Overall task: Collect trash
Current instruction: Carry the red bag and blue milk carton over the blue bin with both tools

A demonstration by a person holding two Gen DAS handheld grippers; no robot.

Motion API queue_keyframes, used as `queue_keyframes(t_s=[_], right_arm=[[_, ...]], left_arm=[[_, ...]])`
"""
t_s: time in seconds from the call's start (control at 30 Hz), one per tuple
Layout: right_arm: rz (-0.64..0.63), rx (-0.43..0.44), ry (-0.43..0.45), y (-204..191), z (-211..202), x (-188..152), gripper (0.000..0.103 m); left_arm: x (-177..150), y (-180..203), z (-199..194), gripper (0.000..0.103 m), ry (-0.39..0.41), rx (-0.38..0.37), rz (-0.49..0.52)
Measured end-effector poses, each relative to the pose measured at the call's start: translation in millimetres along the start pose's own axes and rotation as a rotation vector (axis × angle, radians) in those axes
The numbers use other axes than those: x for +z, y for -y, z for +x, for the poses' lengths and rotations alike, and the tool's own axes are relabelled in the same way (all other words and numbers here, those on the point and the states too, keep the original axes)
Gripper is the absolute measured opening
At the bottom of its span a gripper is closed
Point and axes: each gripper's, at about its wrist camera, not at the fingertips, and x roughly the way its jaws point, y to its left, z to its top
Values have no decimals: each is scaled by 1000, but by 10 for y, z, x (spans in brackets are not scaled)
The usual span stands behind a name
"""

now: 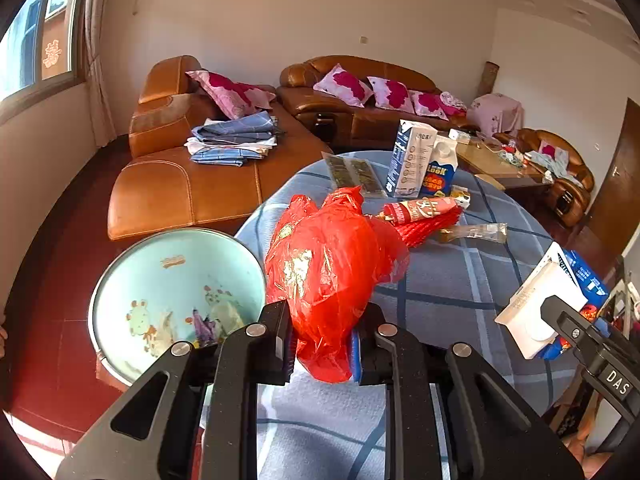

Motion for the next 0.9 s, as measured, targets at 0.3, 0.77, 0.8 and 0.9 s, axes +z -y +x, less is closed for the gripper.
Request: queue_keyframes(t_s=[0.3, 0.77, 0.8, 0.9], right_arm=[[-52, 32, 2, -307, -67, -53, 83], [-120, 87, 6, -733, -115, -90, 83], [-125, 90, 6, -767, -125, -107, 83], [-142, 103, 4, -876, -114, -110, 83]], left_arm=[[-72, -156, -193, 20, 23, 29, -16], [-156, -475, -415, 20, 44, 62, -66], [-159, -492, -427, 20, 45, 64, -70], [-155, -557, -458, 20, 50, 71, -81]])
